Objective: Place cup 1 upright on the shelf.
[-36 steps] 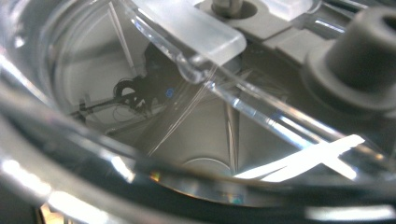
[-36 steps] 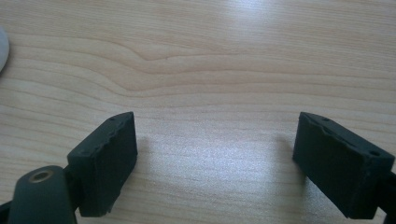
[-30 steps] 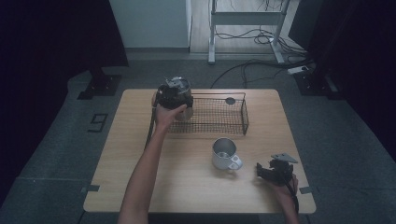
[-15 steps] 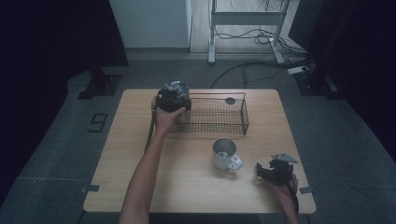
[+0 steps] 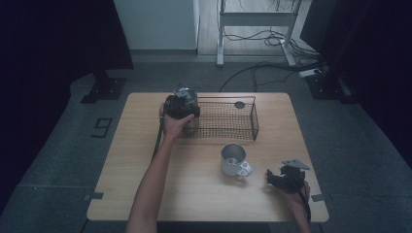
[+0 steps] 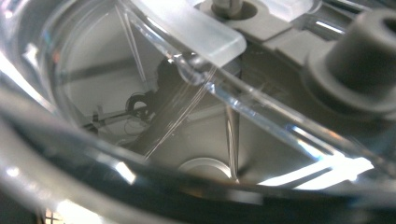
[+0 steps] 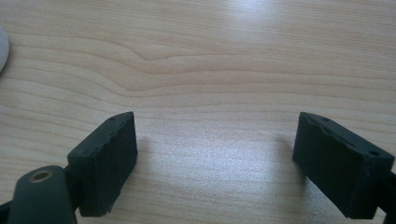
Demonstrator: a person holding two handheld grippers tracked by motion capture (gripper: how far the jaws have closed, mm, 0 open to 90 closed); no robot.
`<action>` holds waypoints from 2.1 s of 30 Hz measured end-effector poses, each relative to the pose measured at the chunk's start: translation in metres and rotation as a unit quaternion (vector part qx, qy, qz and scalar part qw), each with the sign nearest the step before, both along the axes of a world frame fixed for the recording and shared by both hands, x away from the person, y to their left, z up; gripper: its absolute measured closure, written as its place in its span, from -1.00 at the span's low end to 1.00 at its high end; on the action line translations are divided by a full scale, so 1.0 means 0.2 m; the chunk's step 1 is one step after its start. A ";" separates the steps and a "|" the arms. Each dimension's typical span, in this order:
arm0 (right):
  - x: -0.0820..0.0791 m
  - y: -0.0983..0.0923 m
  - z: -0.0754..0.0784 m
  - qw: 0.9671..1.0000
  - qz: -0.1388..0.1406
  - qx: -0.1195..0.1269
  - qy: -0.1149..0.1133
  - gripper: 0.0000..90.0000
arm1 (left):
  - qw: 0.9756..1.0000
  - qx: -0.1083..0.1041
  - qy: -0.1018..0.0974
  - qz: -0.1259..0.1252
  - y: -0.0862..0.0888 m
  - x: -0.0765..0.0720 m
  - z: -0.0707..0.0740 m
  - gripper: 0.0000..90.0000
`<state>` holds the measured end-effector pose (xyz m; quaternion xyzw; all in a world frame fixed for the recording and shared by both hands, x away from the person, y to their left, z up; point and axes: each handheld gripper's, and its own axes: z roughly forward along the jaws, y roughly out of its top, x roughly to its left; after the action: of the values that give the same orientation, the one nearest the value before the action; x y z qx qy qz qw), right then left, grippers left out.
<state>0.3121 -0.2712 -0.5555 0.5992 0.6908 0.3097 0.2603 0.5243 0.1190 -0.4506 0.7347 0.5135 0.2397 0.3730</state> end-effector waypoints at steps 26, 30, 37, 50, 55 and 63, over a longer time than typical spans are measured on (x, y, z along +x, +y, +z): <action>0.00 0.00 0.00 1.000 0.001 0.000 0.000 -0.70 | 1.000 0.011 0.006 0.000 -0.02 -0.01 -0.10 -0.91; 0.00 0.00 0.00 1.000 0.001 0.000 0.000 -0.70 | 1.000 0.010 0.005 -0.002 -0.02 -0.01 -0.10 -0.91; 0.00 0.00 0.00 1.000 0.001 0.000 0.000 -0.70 | 1.000 0.012 0.001 0.000 -0.03 -0.04 -0.11 -0.92; 0.00 0.00 0.00 1.000 0.001 0.000 0.000 -0.70 | 1.000 0.000 0.000 -0.003 0.00 -0.07 -0.09 -0.98; 0.00 0.00 0.00 1.000 0.001 0.000 0.000 -0.70 | 1.000 0.013 -0.010 -0.004 0.00 -0.08 -0.07 -0.98; 0.00 0.00 0.00 1.000 0.001 0.000 0.000 -0.70 | 1.000 0.004 -0.024 -0.008 0.01 -0.13 -0.01 -0.98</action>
<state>0.3121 -0.2711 -0.5555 0.5987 0.6913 0.3100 0.2598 0.4978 0.1218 -0.4519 0.7343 0.4975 0.2565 0.3841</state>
